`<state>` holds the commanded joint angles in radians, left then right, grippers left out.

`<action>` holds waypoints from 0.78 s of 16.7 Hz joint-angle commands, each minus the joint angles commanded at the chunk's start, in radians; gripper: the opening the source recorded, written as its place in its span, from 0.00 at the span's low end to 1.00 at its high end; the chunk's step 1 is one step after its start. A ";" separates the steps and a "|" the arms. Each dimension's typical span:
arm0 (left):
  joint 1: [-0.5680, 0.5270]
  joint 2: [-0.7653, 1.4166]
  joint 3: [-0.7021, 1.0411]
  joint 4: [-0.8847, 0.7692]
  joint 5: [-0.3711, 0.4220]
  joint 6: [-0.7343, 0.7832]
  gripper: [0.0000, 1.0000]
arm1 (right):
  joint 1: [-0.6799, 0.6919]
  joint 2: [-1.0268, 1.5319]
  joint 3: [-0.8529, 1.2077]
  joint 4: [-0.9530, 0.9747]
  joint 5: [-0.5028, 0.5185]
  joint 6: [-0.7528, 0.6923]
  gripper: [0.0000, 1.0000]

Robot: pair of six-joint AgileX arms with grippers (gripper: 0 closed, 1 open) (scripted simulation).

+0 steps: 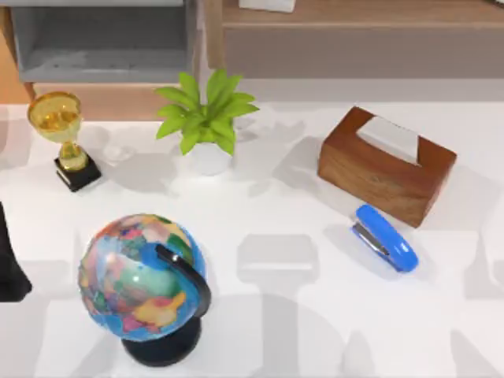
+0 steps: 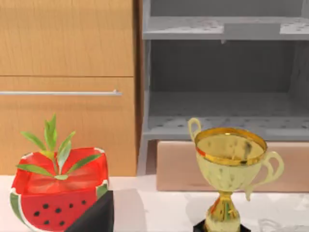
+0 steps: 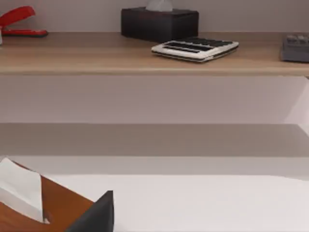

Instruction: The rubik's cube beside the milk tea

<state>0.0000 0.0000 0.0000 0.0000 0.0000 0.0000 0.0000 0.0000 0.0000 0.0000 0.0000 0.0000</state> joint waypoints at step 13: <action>0.000 0.000 0.000 0.000 0.000 0.000 1.00 | -0.119 0.668 0.613 0.061 -0.090 -0.001 1.00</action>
<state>0.0000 0.0000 0.0000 0.0000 0.0000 0.0000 -0.1189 0.6677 0.6134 0.0607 -0.0898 -0.0007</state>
